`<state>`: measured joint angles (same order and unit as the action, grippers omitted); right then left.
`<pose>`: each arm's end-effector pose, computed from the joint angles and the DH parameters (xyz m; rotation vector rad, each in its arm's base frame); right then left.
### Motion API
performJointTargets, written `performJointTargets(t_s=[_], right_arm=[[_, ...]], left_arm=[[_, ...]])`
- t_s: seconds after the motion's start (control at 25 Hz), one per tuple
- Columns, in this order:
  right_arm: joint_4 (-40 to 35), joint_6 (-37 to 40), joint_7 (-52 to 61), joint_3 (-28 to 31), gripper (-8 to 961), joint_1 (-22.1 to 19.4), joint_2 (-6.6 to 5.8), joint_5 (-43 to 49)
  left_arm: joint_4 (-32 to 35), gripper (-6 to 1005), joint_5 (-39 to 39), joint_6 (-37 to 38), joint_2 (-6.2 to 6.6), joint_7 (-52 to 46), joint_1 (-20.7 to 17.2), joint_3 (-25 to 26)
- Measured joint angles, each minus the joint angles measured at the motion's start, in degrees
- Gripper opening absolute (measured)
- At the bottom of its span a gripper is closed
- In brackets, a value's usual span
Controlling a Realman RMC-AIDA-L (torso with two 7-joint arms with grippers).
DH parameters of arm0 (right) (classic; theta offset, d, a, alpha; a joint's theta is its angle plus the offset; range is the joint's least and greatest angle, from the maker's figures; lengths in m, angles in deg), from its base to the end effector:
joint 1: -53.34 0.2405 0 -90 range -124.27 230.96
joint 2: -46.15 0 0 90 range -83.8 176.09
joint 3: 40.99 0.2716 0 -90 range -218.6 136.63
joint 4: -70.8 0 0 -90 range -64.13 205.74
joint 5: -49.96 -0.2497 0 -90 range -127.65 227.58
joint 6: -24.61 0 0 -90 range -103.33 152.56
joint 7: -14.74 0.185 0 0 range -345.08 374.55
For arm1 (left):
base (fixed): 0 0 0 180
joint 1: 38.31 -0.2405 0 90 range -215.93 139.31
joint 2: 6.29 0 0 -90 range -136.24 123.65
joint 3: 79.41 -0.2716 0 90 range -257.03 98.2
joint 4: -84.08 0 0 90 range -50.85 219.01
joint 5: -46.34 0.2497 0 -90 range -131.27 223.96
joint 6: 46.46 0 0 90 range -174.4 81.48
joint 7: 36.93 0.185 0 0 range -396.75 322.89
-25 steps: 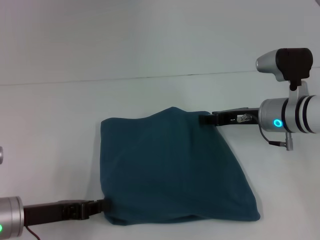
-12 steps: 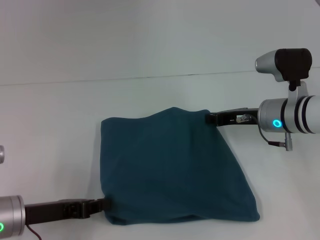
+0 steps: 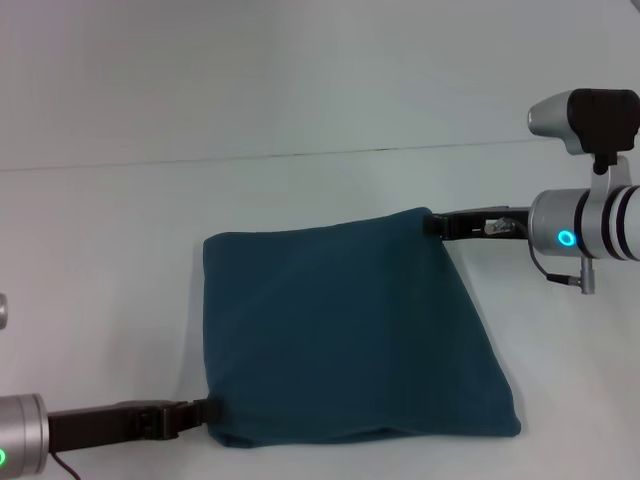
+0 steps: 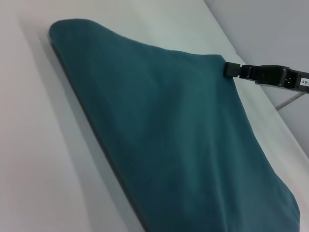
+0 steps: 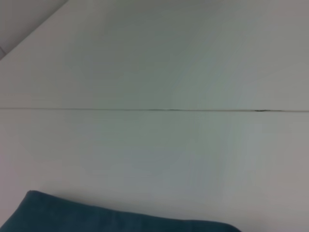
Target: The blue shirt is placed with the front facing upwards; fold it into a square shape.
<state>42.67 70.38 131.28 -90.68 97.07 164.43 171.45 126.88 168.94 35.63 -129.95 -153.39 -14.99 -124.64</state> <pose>0.2902 0.5028 -0.0709 -2.1830 1.2319 0.3363 -0.3232 0.3463 -0.0832 -2.4604 -1.5938 -0.5261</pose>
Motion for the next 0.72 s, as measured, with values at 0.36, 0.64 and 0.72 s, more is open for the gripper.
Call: performJointTargets(t_s=[0.36, 0.64, 0.72], right_arm=[[-0.14, -0.39, -0.13, -0.38, 6, 0.11, 0.16, 0.05], [-0.72, -0.38, -2.15, -0.56, 68, -0.01, 0.47, 0.26], [-1.7, -0.25, -2.17, -0.51, 110, -0.23, 0.51, 0.2]], left_arm=[[0.0, 16, 0.0, -0.01, 0.0, -0.01, -0.11, 0.09], [-0.52, 18, 0.0, 0.56, 0.23, -0.87, 0.32, 2.28], [-0.56, 18, 0.08, 0.6, 0.35, -1.0, 0.29, 3.38]])
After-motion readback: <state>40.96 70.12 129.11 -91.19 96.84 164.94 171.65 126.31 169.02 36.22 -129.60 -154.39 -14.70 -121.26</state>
